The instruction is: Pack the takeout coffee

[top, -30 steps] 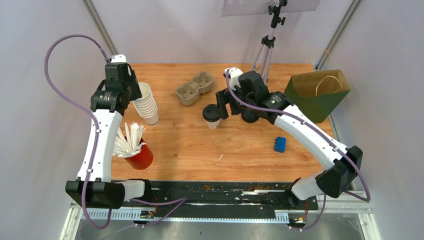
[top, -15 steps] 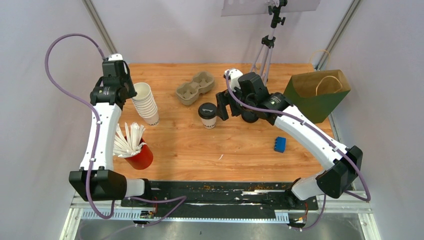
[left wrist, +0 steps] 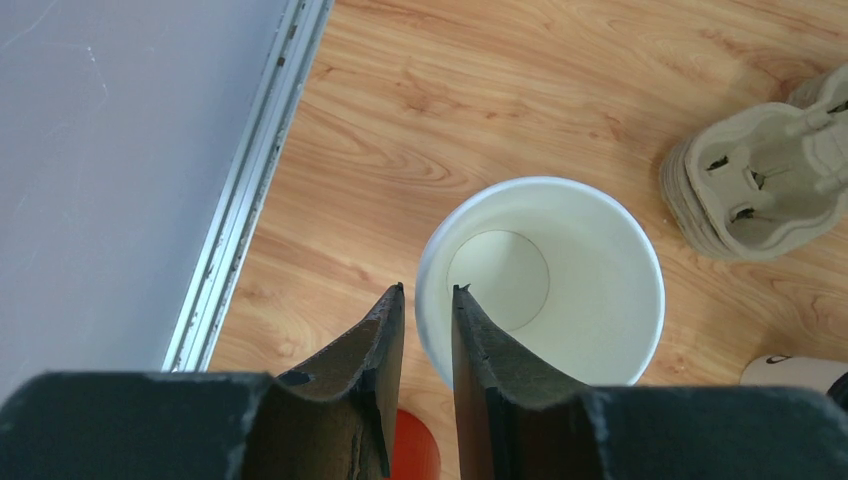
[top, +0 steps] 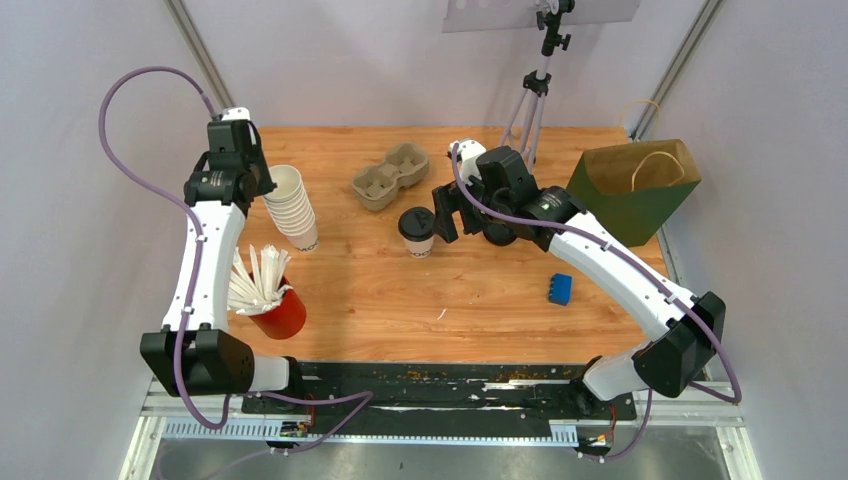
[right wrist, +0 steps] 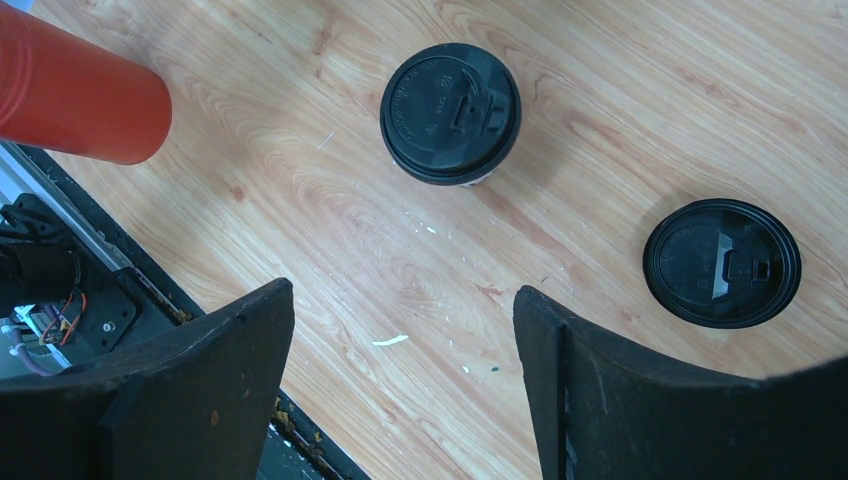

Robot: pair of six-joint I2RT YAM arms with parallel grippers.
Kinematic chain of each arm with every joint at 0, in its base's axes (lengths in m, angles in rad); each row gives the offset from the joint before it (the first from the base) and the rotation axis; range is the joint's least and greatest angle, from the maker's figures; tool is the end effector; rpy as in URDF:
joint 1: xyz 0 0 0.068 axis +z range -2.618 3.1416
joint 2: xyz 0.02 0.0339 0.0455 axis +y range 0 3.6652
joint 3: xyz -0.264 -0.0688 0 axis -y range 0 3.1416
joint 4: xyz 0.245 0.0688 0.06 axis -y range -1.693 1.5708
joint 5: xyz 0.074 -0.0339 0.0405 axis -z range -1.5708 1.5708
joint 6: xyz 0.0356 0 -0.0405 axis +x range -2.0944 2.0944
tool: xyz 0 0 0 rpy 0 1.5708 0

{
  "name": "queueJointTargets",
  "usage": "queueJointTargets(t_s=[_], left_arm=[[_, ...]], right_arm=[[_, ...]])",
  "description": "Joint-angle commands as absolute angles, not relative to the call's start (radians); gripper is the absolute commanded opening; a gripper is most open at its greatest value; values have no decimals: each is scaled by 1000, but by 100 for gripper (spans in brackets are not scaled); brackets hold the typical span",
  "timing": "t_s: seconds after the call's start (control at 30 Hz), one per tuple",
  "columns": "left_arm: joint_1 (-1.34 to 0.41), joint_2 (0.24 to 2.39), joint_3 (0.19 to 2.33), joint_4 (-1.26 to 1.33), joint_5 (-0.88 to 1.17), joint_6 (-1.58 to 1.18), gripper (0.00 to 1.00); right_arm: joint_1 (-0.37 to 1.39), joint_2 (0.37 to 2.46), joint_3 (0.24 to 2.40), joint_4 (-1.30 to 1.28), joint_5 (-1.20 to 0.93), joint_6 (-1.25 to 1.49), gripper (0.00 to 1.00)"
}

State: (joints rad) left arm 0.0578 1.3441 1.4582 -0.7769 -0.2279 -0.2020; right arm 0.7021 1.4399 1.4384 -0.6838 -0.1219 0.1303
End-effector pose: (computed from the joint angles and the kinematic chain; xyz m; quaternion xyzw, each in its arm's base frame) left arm 0.2820 0.0244 0.3914 -0.1651 0.8789 0.0705 0.4419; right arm 0.2379 0.2069 0.3657 -0.2794 0.8579 0.2232 0.3689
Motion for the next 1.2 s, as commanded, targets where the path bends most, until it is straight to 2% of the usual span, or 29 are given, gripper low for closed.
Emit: queueJointTargets(t_s=[0.0,0.2,0.3,0.6,1.17], left_arm=[[68,1355,1451,-734,-212,-181,31],[75,1371,1459,-738,-207,-179,29],[74,1374,1456,-739,-195,-182,25],[75,1372,1560,-778,-164,-167,1],[74,1365,1744,-839,-88,-208,0]], right_arm=[[705,1398,1440,-667,-112,131,80],[705,1394,1440,-667,-105,127,81],[704,1389,1443,-669,-98,126,81],[705,1377,1443,-667,-86,119,81],[705,1372,1451,-686,-76,129,81]])
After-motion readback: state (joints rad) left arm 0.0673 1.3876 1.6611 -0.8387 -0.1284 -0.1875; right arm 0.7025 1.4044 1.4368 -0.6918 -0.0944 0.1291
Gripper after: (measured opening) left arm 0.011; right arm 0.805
